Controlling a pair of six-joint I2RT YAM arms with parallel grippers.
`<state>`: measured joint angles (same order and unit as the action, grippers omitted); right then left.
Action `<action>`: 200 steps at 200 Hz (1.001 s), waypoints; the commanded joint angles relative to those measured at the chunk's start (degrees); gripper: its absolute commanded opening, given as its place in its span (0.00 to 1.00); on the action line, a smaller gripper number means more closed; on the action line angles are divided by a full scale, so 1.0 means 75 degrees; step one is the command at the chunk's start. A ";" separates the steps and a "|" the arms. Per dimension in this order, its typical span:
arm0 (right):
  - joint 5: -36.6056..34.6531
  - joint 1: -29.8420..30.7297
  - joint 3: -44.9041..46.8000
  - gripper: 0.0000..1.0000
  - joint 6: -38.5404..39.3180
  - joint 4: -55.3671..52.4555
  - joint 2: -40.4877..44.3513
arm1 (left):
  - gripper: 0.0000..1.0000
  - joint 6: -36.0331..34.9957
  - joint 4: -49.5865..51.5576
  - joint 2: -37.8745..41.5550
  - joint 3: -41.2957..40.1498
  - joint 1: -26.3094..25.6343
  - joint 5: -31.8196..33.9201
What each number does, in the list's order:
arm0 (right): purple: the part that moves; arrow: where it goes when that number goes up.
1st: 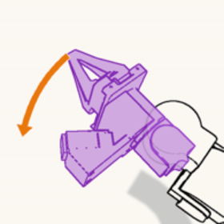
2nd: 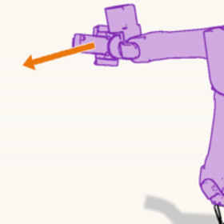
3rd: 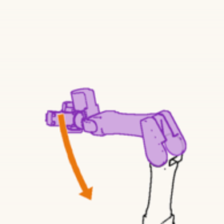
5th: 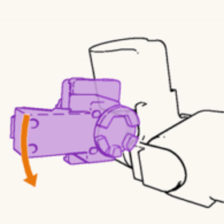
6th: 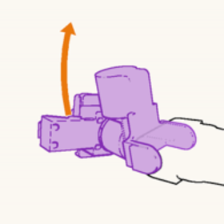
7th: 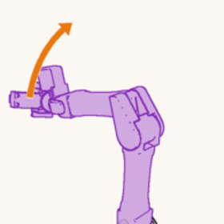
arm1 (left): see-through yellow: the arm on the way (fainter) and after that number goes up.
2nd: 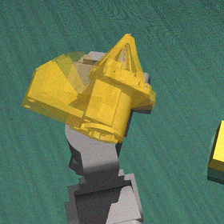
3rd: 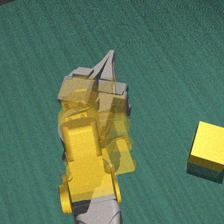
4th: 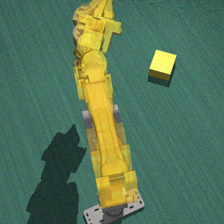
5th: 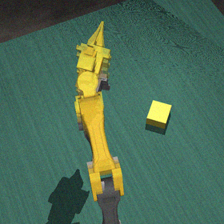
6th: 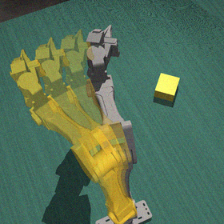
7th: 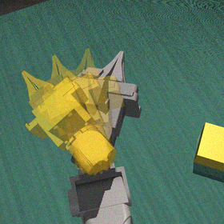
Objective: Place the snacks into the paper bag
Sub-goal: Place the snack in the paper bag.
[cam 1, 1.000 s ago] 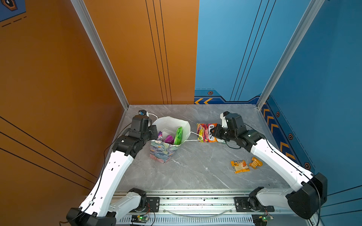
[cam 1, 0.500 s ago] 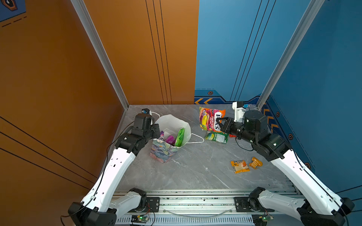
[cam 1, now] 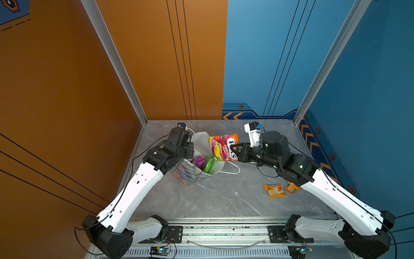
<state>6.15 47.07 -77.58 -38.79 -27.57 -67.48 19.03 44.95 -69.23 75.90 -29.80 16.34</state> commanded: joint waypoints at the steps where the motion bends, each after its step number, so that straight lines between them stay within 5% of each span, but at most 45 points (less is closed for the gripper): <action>1: -0.0044 0.0228 -0.0138 0.00 0.0029 0.0703 -0.0020 | 0.00 -0.0227 -0.0134 -0.0024 0.0380 -0.0347 0.0544; 200: -0.1514 0.0524 0.1312 0.00 -0.2792 0.3025 -0.1045 | 0.00 0.0932 -0.0132 -0.0331 0.0428 -0.2724 0.3080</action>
<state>-0.34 50.06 -69.10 -54.76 -13.50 -76.12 23.66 46.13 -71.40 76.01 -49.23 35.57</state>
